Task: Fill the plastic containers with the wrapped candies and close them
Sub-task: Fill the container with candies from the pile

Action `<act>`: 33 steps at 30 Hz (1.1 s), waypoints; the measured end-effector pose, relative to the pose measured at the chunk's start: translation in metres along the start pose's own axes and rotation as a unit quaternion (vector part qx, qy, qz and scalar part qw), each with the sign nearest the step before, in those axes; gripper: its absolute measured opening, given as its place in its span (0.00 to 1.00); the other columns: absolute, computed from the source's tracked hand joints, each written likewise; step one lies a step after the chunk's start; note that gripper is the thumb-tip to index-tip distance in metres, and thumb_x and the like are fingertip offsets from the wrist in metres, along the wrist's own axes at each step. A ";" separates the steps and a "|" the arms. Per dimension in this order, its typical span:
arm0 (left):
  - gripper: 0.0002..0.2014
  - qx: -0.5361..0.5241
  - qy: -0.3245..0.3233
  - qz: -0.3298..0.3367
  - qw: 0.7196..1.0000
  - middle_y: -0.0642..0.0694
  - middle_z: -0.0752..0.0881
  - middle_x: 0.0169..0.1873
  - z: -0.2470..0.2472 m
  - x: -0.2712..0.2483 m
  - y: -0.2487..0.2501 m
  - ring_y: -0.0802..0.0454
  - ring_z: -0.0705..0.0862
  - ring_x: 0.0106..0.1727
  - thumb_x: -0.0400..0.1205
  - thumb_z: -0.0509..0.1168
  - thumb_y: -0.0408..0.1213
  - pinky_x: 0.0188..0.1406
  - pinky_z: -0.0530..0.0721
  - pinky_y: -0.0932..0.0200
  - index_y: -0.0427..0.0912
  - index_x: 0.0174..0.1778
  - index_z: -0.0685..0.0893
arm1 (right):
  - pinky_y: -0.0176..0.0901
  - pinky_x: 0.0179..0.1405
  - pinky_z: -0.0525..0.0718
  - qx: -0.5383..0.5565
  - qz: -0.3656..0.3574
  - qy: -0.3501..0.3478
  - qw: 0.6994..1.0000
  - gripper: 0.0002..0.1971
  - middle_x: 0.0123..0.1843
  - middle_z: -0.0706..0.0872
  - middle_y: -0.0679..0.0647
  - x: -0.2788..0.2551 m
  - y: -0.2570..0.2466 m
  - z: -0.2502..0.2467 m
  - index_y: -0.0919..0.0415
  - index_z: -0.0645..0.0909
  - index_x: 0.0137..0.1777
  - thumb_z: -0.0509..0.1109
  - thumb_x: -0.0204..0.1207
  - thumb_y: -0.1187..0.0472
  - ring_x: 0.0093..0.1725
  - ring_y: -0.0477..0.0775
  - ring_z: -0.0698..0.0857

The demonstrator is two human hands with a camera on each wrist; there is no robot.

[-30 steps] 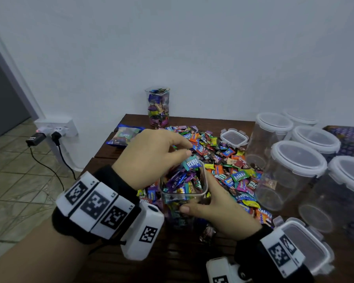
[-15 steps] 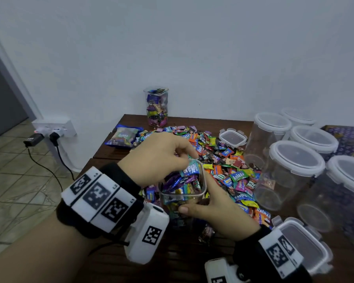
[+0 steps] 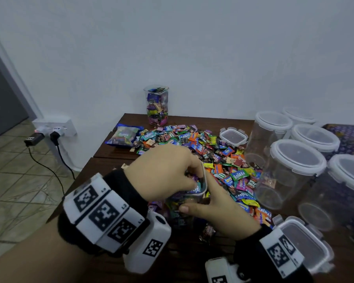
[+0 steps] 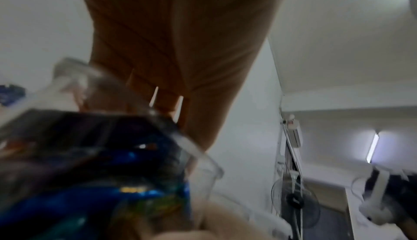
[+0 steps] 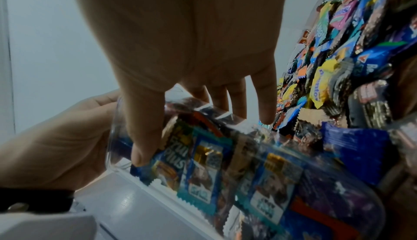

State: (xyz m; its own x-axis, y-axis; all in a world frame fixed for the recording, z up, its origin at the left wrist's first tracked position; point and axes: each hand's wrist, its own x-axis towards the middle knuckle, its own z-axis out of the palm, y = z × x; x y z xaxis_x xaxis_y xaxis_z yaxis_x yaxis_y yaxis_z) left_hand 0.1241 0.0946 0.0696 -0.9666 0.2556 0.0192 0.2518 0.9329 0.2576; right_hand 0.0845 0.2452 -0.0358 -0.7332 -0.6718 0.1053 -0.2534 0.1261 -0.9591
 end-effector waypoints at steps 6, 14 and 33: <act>0.09 0.007 0.043 -0.005 0.999 0.57 0.80 0.46 0.002 0.003 -0.002 0.61 0.77 0.44 0.78 0.67 0.46 0.48 0.76 0.60 0.58 0.54 0.85 | 0.55 0.68 0.79 0.005 0.002 0.002 1.000 0.40 0.69 0.79 0.39 -0.001 -0.001 0.000 0.32 0.64 0.73 0.80 0.63 0.49 0.68 0.45 0.80; 0.08 0.023 0.060 -0.100 0.993 0.60 0.79 0.38 -0.014 0.001 -0.042 0.63 0.78 0.40 0.75 0.71 0.48 0.42 0.77 0.59 0.59 0.49 0.86 | 0.50 0.66 0.80 0.020 0.008 -0.007 1.000 0.36 0.64 0.84 0.39 -0.002 -0.004 0.000 0.30 0.66 0.69 0.80 0.68 0.59 0.63 0.43 0.83; 0.17 0.072 0.021 -0.030 0.997 0.57 0.85 0.55 0.002 0.001 -0.011 0.58 0.81 0.55 0.77 0.66 0.57 0.53 0.77 0.59 0.57 0.61 0.84 | 0.56 0.67 0.79 -0.001 0.003 0.001 1.000 0.38 0.68 0.80 0.39 -0.001 -0.004 0.000 0.26 0.65 0.70 0.79 0.63 0.47 0.66 0.46 0.82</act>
State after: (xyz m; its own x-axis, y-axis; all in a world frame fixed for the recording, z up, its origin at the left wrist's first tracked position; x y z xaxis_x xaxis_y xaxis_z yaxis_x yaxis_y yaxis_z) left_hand 0.1201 0.0856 0.0653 -0.9804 0.1906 0.0496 0.1952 0.9737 0.1172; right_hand 0.0864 0.2453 -0.0316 -0.7359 -0.6696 0.1002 -0.2499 0.1310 -0.9594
